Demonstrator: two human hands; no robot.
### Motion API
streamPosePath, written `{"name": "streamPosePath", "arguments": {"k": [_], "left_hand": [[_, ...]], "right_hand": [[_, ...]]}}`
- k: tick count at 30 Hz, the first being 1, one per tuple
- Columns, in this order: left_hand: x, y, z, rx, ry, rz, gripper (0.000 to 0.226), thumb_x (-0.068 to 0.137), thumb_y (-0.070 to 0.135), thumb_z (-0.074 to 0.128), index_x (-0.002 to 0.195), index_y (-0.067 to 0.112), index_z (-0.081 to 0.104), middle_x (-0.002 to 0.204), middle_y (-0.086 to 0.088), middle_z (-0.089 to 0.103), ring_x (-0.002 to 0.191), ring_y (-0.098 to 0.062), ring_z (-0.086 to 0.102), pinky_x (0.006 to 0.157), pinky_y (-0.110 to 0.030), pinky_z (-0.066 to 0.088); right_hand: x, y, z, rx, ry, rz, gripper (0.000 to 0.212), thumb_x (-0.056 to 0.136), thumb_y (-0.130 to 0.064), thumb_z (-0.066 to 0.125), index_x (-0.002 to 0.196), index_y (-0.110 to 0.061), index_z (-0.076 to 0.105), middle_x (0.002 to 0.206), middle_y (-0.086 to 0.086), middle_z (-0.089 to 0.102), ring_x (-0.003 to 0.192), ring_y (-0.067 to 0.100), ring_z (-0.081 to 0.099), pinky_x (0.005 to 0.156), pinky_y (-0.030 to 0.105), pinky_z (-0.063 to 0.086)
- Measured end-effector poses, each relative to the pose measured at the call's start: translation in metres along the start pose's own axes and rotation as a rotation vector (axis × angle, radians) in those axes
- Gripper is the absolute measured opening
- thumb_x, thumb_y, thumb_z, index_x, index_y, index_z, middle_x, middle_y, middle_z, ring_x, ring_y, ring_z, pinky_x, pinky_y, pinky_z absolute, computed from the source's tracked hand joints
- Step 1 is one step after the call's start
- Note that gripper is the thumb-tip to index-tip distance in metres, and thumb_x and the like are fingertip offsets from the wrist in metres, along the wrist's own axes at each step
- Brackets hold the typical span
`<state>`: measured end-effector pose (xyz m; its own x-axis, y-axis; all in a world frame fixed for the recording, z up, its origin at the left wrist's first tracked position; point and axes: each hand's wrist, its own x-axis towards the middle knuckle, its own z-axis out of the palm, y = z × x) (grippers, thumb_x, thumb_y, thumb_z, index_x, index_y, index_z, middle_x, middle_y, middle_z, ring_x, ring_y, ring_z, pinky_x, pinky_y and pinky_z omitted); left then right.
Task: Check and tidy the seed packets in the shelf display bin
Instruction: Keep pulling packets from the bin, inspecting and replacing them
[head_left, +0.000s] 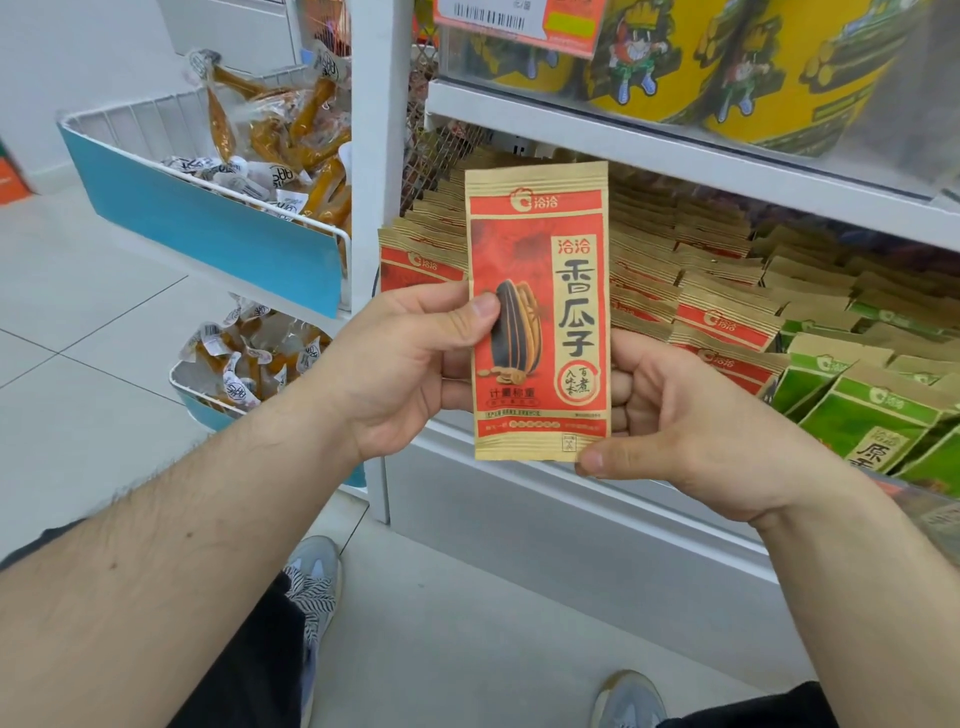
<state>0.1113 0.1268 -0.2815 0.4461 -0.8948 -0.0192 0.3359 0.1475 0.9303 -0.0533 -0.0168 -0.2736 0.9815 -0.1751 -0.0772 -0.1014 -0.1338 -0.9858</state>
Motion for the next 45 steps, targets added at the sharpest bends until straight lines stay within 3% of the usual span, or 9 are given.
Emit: {"name": "streamPosePath", "arguments": {"k": [5,9,13,15,18,30,35,38,45], "left_hand": [[0.0,0.0,-0.002,-0.002,-0.031,0.006,0.028,0.08,0.023,0.059,0.102,0.011,0.071,0.095,-0.01,0.074,0.077,-0.022,0.072,0.063,-0.037,0.061],[0.0,0.002,-0.002,0.0,-0.096,-0.047,0.031,0.081,0.024,0.057,0.104,0.008,0.07,0.097,-0.011,0.074,0.08,-0.022,0.071,0.061,-0.033,0.06],[-0.001,-0.006,0.009,0.088,-0.074,-0.098,0.034,0.087,0.02,0.056,0.115,0.003,0.063,0.087,-0.006,0.07,0.073,-0.015,0.067,0.056,-0.029,0.057],[0.002,-0.012,0.01,0.255,0.014,-0.078,0.024,0.096,0.015,0.055,0.116,0.006,0.063,0.09,-0.006,0.07,0.08,-0.02,0.068,0.065,-0.036,0.061],[0.004,-0.017,0.007,0.474,0.097,-0.044,0.018,0.097,0.014,0.059,0.113,0.014,0.066,0.101,-0.009,0.073,0.095,-0.024,0.071,0.082,-0.046,0.059],[0.001,-0.007,0.007,0.179,0.172,0.066,0.009,0.087,0.007,0.067,0.096,0.01,0.068,0.088,-0.008,0.076,0.078,-0.024,0.073,0.06,-0.037,0.061],[0.001,-0.006,0.002,0.279,0.081,0.028,0.009,0.083,0.009,0.066,0.091,0.007,0.069,0.089,-0.01,0.076,0.084,-0.026,0.074,0.069,-0.04,0.061],[-0.001,-0.007,0.003,0.308,-0.01,0.005,0.031,0.072,0.019,0.068,0.096,0.0,0.069,0.095,-0.016,0.075,0.088,-0.032,0.073,0.074,-0.046,0.061],[-0.002,-0.006,0.004,0.315,-0.066,-0.029,0.037,0.072,0.023,0.066,0.102,0.001,0.068,0.099,-0.015,0.074,0.088,-0.03,0.073,0.071,-0.041,0.061]], "right_hand": [[-0.001,0.0,0.0,0.021,-0.014,-0.016,0.066,0.072,0.021,0.066,0.13,-0.007,0.051,0.111,0.017,0.071,0.099,0.028,0.069,0.083,0.032,0.055],[0.001,0.001,0.005,0.191,0.047,-0.124,0.064,0.067,-0.024,0.084,0.121,0.0,0.061,0.119,0.025,0.065,0.104,0.04,0.063,0.09,0.06,0.047],[0.01,0.005,0.024,0.24,0.136,-0.157,0.074,0.059,-0.048,0.086,0.111,0.0,0.064,0.109,0.02,0.067,0.1,0.034,0.064,0.088,0.043,0.052],[0.015,0.008,0.033,0.241,0.218,-0.143,0.088,0.051,-0.044,0.09,0.102,0.016,0.051,0.096,0.022,0.064,0.086,0.032,0.064,0.081,0.043,0.053],[0.015,0.009,0.042,0.18,0.3,-0.155,0.049,0.057,-0.015,0.085,0.075,-0.002,0.041,0.071,0.008,0.063,0.061,0.022,0.061,0.059,0.038,0.052],[0.015,0.013,0.056,-0.912,0.67,-0.017,0.065,0.048,-0.058,0.08,0.085,-0.033,0.033,0.092,-0.017,0.044,0.079,0.005,0.045,0.063,0.028,0.041],[0.011,-0.004,0.041,-0.295,0.775,-0.088,0.046,0.069,-0.042,0.074,0.109,-0.031,0.054,0.097,-0.006,0.068,0.085,0.015,0.063,0.074,0.031,0.055],[0.007,-0.01,0.032,-0.219,0.713,-0.159,0.004,0.086,-0.019,0.069,0.082,-0.02,0.071,0.076,-0.001,0.072,0.068,0.017,0.067,0.058,0.031,0.054],[0.005,-0.012,0.031,-0.014,0.702,-0.14,0.022,0.091,-0.006,0.06,0.069,-0.005,0.066,0.047,-0.006,0.06,0.042,0.004,0.054,0.041,0.016,0.04]]}}
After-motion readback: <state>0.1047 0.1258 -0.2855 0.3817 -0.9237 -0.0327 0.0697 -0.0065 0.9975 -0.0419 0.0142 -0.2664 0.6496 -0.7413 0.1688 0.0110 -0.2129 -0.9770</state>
